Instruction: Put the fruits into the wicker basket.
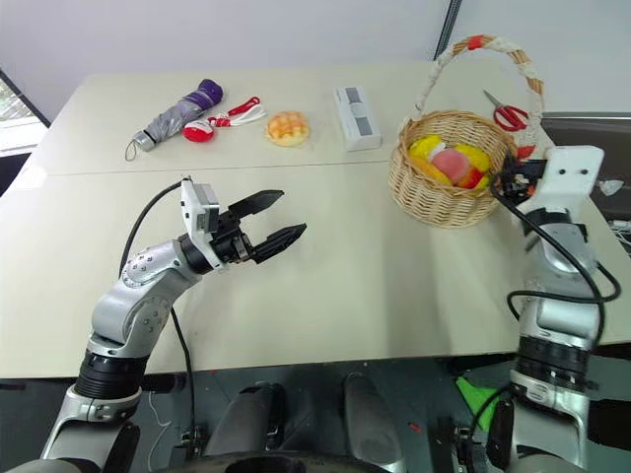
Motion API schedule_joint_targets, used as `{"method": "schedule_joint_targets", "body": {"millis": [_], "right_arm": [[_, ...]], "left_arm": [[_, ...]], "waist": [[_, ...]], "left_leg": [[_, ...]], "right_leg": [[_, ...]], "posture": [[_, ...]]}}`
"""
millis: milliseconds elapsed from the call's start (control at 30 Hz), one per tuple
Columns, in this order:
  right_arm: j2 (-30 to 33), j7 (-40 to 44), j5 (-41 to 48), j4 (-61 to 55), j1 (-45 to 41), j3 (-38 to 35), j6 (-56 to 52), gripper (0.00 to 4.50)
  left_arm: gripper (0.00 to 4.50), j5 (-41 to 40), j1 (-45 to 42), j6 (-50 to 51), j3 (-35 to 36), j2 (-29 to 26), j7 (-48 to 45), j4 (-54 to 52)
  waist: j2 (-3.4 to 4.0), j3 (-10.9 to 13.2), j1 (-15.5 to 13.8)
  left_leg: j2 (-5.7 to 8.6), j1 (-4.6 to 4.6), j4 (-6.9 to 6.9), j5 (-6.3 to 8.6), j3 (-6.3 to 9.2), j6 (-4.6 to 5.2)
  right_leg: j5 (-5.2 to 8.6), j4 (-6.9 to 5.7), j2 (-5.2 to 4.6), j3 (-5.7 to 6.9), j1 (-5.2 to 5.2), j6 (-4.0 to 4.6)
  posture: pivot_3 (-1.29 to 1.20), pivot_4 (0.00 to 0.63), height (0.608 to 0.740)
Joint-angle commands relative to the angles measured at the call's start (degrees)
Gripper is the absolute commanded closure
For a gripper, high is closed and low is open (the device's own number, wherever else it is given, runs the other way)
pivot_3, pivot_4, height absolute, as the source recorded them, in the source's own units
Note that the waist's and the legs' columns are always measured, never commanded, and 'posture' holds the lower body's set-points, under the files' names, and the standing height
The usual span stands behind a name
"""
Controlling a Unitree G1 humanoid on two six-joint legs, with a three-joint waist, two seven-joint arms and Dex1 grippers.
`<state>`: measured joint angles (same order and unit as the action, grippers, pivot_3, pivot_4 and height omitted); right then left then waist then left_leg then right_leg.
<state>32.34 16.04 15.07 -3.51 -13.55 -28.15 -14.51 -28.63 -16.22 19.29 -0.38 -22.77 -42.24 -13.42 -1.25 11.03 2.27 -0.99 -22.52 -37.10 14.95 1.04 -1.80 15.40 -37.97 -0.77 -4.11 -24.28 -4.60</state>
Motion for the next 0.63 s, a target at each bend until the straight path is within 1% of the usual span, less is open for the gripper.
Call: {"method": "schedule_joint_targets", "body": {"millis": [33, 167, 233, 367, 433, 500, 633], "right_arm": [[1.9, 7.2, 6.5, -5.6, 4.4, -3.1, -1.5, 1.63], [3.0, 18.2, 10.2, -13.8, 12.9, 4.5, -2.9, 1.63], [3.0, 20.8, 10.5, -16.1, 14.2, 8.7, -3.6, 1.63], [2.1, 21.3, 5.3, -14.2, 12.7, 17.1, -2.0, 1.63], [0.4, 21.2, 4.2, -12.4, 10.6, 20.6, -1.6, 1.63], [-1.1, 21.1, 3.5, -10.5, 8.8, 22.5, -0.9, 1.63], [-2.4, 21.6, 2.9, -8.1, 6.8, 23.7, 0.5, 1.63]], "left_arm": [[0.27, 2.0, 1.6, -1.5, 3.5, -1.6, 2.0, 1.4], [0.27, 6.0, 4.5, -3.6, 5.9, -2.6, 6.0, 3.6], [0.27, 7.2, 6.0, -4.5, 6.3, -2.7, 6.8, 4.2], [0.27, 8.0, 8.2, -5.4, 7.0, -2.2, 8.0, 5.0], [0.27, 8.7, 9.6, -6.0, 6.9, -2.1, 8.7, 4.6], [0.27, 8.9, 10.7, -6.0, 6.9, -1.9, 9.1, 4.1], [0.27, 9.0, 12.1, -6.4, 7.1, -1.9, 9.2, 3.1]], "waist": [[0.00, 0.0, 0.2], [0.01, 0.0, 0.6], [0.01, 0.0, 0.9], [0.00, 0.0, 0.5], [0.00, 0.0, 0.2], [0.00, 0.0, 0.2], [-0.01, 0.0, 0.0]], "left_leg": [[0.00, 0.01, 0.00, 0.01, 0.00, 0.01], [-0.06, 0.12, 0.00, 0.01, -0.01, 0.02], [-0.25, 0.16, -0.01, 0.01, 0.00, 0.02], [-0.26, 0.13, -0.05, 0.01, -0.02, 0.01], [-0.25, 0.12, -0.05, 0.01, -0.03, 0.01], [-0.24, 0.11, -0.04, 0.01, -0.04, 0.01], [-0.20, 0.08, -0.04, 0.01, -0.04, 0.01]], "right_leg": [[0.00, 0.00, 0.00, 0.00, 0.01, 0.00], [0.00, -0.02, 0.07, -0.10, 0.02, 0.00], [0.00, -0.02, 0.18, -0.11, 0.05, 0.00], [0.00, -0.02, 0.18, -0.09, 0.05, 0.01], [0.00, -0.01, 0.16, -0.09, 0.04, 0.01], [0.00, 0.00, 0.14, -0.08, 0.04, 0.01], [0.00, 0.00, 0.08, -0.07, 0.04, 0.01]], "posture": [[0.00, 0.150, 0.740], [0.00, 0.150, 0.740], [0.00, 0.150, 0.740], [0.00, 0.150, 0.740], [0.00, 0.150, 0.740], [0.00, 0.150, 0.740], [0.00, 0.150, 0.740]]}}
